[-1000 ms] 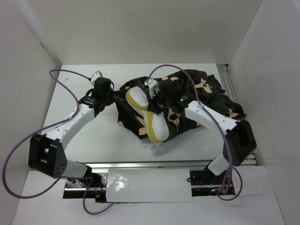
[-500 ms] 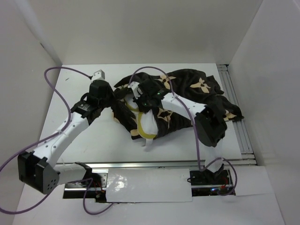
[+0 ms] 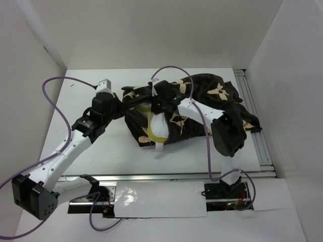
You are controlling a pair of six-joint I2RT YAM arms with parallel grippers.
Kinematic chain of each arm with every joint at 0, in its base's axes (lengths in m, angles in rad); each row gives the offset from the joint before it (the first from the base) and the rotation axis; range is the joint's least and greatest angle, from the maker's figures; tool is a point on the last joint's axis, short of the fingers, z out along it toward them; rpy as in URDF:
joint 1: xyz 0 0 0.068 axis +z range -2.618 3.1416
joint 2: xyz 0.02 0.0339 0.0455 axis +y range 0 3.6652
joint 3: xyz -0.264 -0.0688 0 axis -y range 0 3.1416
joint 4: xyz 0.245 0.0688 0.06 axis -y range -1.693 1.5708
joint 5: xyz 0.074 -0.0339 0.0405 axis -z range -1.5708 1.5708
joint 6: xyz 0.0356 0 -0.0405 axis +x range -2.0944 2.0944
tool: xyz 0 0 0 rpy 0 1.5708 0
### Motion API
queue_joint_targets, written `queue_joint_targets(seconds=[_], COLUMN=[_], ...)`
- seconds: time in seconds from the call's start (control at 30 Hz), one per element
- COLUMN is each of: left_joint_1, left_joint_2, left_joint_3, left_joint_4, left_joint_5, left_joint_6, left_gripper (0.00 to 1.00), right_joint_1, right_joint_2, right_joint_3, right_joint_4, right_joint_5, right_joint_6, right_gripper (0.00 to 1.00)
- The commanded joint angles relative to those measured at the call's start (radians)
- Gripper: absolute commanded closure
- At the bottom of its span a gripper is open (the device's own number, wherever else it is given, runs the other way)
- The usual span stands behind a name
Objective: Put the pillow into the pillowcase
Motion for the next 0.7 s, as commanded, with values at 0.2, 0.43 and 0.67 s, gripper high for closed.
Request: queue_joint_targets(seconds=[0.2, 0.43, 0.67], left_joint_1=[-0.013, -0.052, -0.079], left_joint_2=[0.020, 0.029, -0.069], left_joint_3=[-0.058, -0.070, -0.167], left_joint_4=[0.139, 0.085, -0.012], left_joint_5=[0.058, 0.053, 0.065], left_joint_6=[-0.070, -0.079, -0.126], left_gripper=[1.00, 1.00, 1.00], right_joint_1=[-0.044, -0.077, -0.202], right_joint_2=[-0.078, -0.031, -0.011], right_joint_3=[-0.131, -0.072, 0.074], right_joint_4=[0.492, 0.587, 0.408], right_joint_5=[0.466, 0.650, 0.650], right_joint_6=[0.212, 0.429, 0.760], right_gripper=[1.00, 1.00, 1.00])
